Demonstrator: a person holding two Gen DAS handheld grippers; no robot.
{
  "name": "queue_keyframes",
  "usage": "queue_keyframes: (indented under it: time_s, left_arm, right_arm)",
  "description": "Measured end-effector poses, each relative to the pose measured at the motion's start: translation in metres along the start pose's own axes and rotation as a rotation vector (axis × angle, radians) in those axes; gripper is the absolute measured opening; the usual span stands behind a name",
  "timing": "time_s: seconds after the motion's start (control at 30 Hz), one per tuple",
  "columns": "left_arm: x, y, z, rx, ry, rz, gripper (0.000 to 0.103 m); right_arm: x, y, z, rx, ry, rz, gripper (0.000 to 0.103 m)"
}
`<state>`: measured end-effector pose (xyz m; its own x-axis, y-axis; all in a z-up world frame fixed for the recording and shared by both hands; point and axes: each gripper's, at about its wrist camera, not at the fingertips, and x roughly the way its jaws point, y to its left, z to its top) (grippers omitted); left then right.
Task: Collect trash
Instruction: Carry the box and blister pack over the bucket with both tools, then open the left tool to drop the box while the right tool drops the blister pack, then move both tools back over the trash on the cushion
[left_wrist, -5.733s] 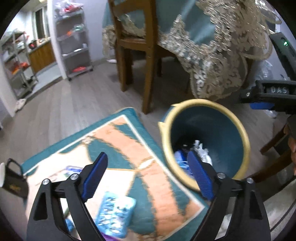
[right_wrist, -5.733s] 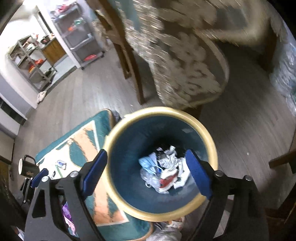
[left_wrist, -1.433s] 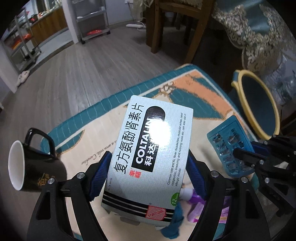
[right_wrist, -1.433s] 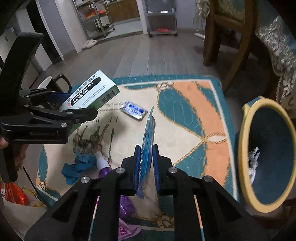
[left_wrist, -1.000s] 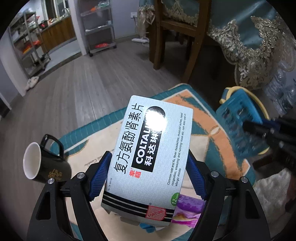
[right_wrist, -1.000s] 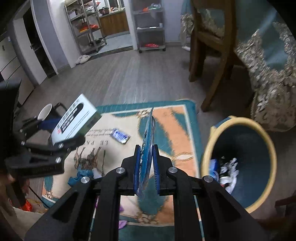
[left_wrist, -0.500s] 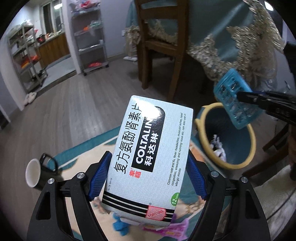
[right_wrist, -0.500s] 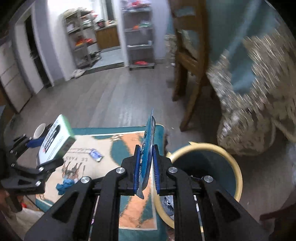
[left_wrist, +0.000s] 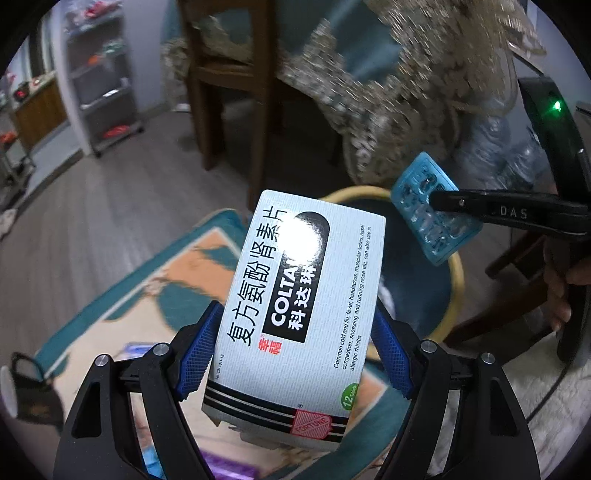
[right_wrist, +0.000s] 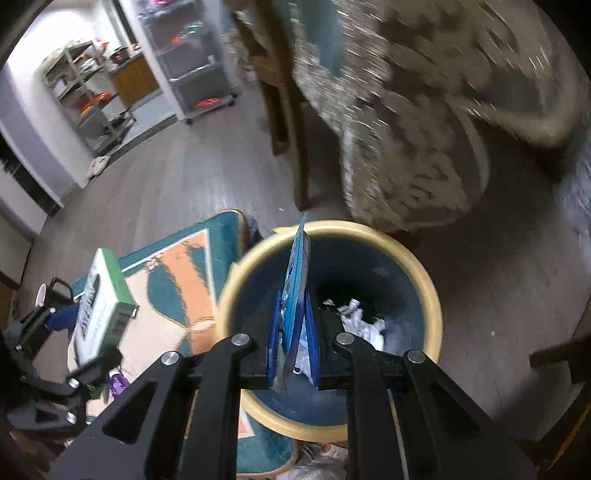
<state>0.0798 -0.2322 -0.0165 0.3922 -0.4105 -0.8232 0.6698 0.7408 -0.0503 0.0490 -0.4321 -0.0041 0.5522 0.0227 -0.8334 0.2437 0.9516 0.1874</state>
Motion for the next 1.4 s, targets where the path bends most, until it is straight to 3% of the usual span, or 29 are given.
queue_keyframes:
  time_s: [0.27,0.5,0.67,1.0,1.33,1.4]
  left_arm:
    - [0.052,-0.042,0.008,0.100,0.045,-0.023,0.079]
    - [0.066,-0.061,0.007,0.175,0.025,-0.060,0.079]
    - [0.065,-0.076,0.005,0.237,0.001,-0.085,0.085]
    - [0.058,-0.074,0.002,0.252,-0.004,-0.086,0.085]
    - [0.022,-0.035,-0.011,0.162,-0.015,-0.039,0.085]
    - [0.009,-0.020,-0.017,0.134,-0.026,-0.014,0.086]
  right_arm:
    - [0.011,-0.034,-0.006,0.057,0.067,-0.019,0.013]
    - [0.015,-0.044,-0.011,0.086,0.097,-0.030,0.014]
    - [0.012,-0.046,-0.009,0.103,0.086,-0.035,0.037]
    - [0.010,-0.050,-0.007,0.130,0.086,-0.027,0.039]
    - [0.000,-0.025,-0.006,0.083,0.038,-0.048,0.084]
    - [-0.003,-0.017,-0.007,0.081,0.026,-0.032,0.086]
